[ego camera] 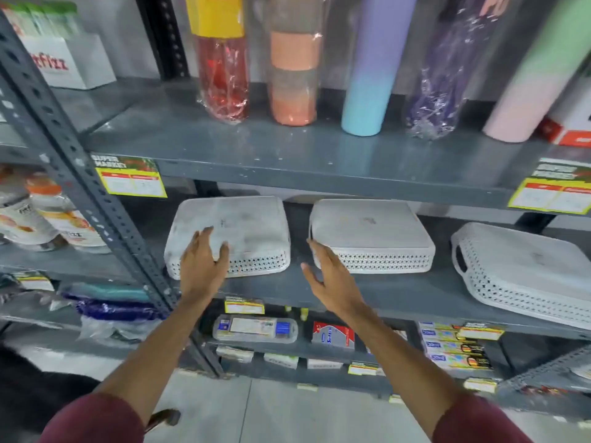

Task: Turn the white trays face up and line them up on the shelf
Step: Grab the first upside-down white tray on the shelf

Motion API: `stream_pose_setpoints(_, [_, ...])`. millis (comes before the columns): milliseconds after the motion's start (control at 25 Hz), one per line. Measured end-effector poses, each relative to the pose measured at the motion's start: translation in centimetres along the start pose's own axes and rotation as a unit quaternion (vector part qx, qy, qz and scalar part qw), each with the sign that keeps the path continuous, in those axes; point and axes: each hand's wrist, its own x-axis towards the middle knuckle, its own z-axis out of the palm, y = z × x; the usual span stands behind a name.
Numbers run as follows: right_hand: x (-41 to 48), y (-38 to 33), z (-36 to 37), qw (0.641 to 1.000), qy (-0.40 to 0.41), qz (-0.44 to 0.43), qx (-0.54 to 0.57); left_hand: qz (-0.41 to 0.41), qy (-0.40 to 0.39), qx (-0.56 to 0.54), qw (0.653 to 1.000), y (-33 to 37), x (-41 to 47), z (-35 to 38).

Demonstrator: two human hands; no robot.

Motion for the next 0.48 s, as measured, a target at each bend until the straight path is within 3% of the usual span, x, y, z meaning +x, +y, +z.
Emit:
stream_pose_setpoints(120, [5.1, -0.4, 3.3, 0.992, -0.03, 0.099, 0.073, -0.127, 0.03, -0.085, 0.988, -4.6, 6.1, -0.1])
stream_pose_setpoints(240, [9.9, -1.2, 5.4, 0.97, -0.079, 0.206, 0.101, -0.227, 0.004, -0.152, 0.962, -7.2, 10.7, 0.6])
stream_pose_setpoints(360, [12.8, -1.4, 7.0, 0.936, -0.135, 0.301, 0.12, -0.327, -0.048, -0.161, 0.93, -9.8, 12.9, 2.5])
stream_pose_setpoints(480, [13.8, -1.3, 8.2, 0.924, -0.183, 0.322, 0.096, -0.368, -0.075, -0.143, 0.916, -12.5, 13.8, 4.2])
